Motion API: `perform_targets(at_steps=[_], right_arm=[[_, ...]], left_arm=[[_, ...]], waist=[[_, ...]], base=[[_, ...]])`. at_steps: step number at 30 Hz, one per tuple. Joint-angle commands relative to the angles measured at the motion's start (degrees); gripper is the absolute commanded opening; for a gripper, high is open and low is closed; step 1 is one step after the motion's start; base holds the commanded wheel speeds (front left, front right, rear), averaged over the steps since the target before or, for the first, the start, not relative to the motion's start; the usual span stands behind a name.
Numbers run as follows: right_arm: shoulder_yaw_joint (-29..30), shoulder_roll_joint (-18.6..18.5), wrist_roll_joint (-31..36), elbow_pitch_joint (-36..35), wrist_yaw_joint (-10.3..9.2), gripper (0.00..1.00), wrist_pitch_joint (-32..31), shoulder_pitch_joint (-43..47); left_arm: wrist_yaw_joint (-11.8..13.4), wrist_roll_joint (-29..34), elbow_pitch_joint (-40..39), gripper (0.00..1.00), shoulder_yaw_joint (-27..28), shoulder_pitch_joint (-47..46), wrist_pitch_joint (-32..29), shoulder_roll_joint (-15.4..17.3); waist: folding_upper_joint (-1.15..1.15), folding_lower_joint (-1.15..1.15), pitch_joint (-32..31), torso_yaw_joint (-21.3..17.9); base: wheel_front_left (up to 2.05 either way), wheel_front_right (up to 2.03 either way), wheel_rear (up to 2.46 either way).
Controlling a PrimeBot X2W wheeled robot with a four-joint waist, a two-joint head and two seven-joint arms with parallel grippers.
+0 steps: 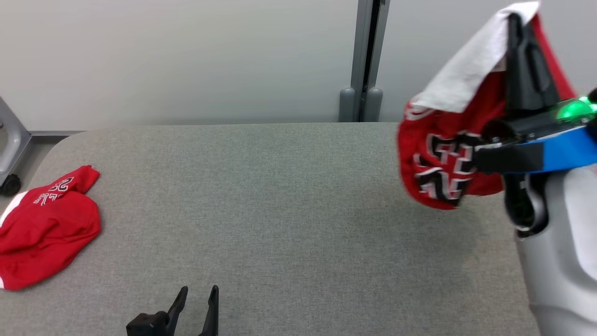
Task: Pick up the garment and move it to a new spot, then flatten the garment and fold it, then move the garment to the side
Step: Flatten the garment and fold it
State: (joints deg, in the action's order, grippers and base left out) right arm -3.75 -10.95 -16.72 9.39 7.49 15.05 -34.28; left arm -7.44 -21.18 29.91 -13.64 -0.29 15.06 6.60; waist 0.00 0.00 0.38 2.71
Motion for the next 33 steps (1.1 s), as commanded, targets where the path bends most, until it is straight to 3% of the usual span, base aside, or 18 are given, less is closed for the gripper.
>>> perform_targets(at_steps=[1,9,15,16,17,18,25,33], right_arm=[[-2.9,1.2,-1.3,1.4,0.01,0.00,0.2,-1.1],[-22.0,3.3,-6.8,5.5,0.00,0.00,0.2,-9.0],[-24.1,-1.5,-6.1,12.3,-0.01,0.00,0.2,-9.2],[-23.5,-2.7,-5.5,14.9,-0.01,0.27,0.2,-7.8],[-22.7,-3.7,-4.8,17.1,0.00,0.76,0.2,-6.8],[-21.1,-4.6,-4.3,19.4,-0.01,1.00,0.2,-6.0],[-11.0,-6.0,0.2,27.8,0.00,1.00,0.2,0.1],[-3.6,-0.8,3.9,26.5,0.00,1.00,0.2,9.2]], left_arm=[[-0.1,0.1,0.1,1.00,0.0,0.3,0.2,0.0],[-0.1,-0.5,0.0,1.00,-0.9,-1.7,0.2,0.4],[-0.1,-1.2,-0.2,1.00,-1.1,-2.4,0.2,0.6],[-0.1,-1.4,-0.2,1.00,-1.0,-2.3,0.2,0.6],[-0.1,-1.5,-0.2,1.00,-1.0,-2.2,0.2,0.7],[-0.1,-1.5,-0.2,1.00,-1.0,-2.2,0.2,0.8],[-0.1,-2.0,-0.5,1.00,-0.5,-2.5,0.2,1.3],[-0.1,-1.6,-0.4,1.00,-0.7,-3.5,0.2,1.0]], waist=[[0.00,0.00,0.2,0.5],[0.00,0.00,2.3,3.4],[0.00,0.00,3.9,5.1],[0.00,0.00,4.1,5.3],[0.00,0.00,4.3,5.3],[0.00,0.00,4.5,5.4],[0.00,0.00,5.6,4.8],[0.00,0.00,5.3,3.3]], base=[[0.00,0.00,0.00],[0.00,0.00,0.00],[0.00,0.00,0.00],[0.00,0.00,0.00],[0.00,0.00,0.00],[0.00,0.00,0.00],[0.00,0.00,0.00],[0.00,0.00,0.00]])
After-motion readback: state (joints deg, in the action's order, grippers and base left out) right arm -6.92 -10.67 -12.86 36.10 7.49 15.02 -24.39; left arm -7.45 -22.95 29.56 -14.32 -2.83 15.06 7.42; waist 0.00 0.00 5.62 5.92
